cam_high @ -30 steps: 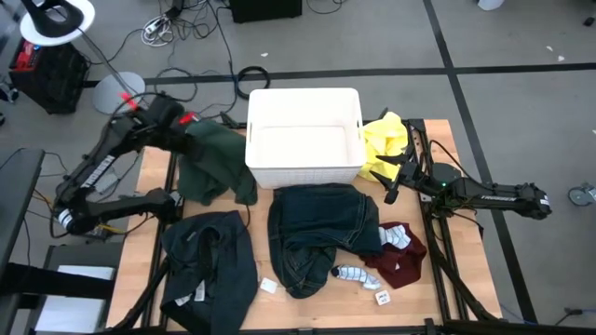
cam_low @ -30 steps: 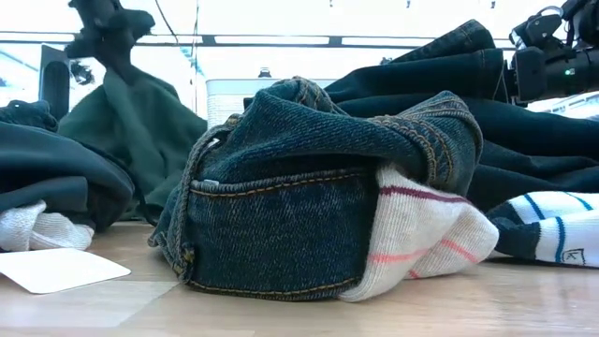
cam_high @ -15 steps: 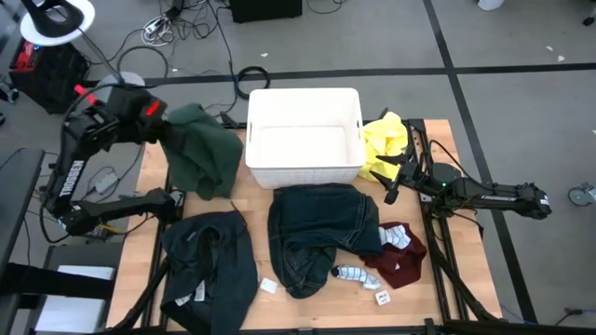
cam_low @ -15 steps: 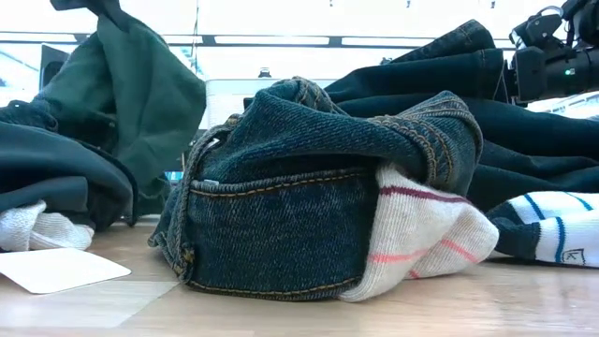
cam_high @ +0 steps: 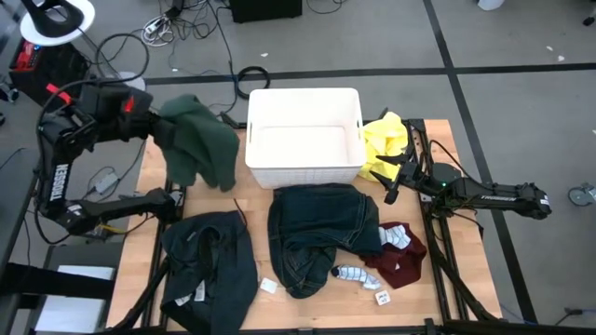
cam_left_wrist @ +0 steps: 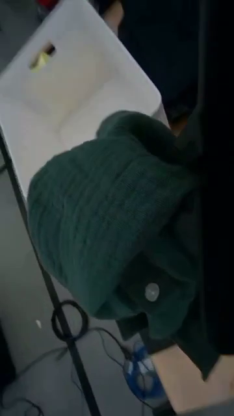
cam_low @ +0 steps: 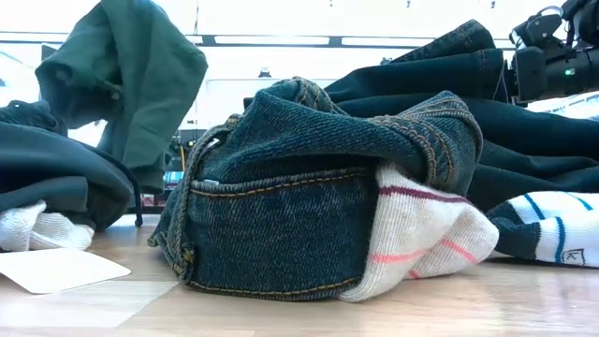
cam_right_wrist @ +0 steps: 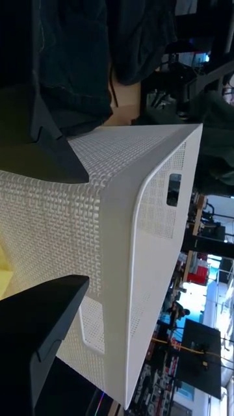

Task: Sort clothes
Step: Put the dark green shirt into the white laundry bin

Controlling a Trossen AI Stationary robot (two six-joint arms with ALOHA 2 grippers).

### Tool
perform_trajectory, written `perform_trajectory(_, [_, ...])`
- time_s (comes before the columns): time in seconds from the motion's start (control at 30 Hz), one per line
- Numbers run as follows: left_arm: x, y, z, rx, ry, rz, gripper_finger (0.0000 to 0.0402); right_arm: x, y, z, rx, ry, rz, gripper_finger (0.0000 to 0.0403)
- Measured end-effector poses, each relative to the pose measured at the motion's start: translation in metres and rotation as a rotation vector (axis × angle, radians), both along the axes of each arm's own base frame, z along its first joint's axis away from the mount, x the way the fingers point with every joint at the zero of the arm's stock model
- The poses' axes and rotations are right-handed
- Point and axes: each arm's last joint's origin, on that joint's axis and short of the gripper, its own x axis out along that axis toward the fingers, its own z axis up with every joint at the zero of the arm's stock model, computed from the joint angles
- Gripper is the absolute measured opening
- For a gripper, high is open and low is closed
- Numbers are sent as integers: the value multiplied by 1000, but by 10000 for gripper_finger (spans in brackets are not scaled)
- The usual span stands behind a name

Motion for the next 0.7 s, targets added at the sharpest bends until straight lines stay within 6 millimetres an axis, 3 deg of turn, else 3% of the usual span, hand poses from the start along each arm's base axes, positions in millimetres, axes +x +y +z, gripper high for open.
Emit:
perform_trajectory(0.37, [20, 16, 42, 122, -239, -117, 6, 0, 0, 0, 0, 0, 0, 245])
perform_trajectory(0.7, [43, 33, 94, 310, -607, -331, 6, 0, 0, 0, 0, 0, 0, 245])
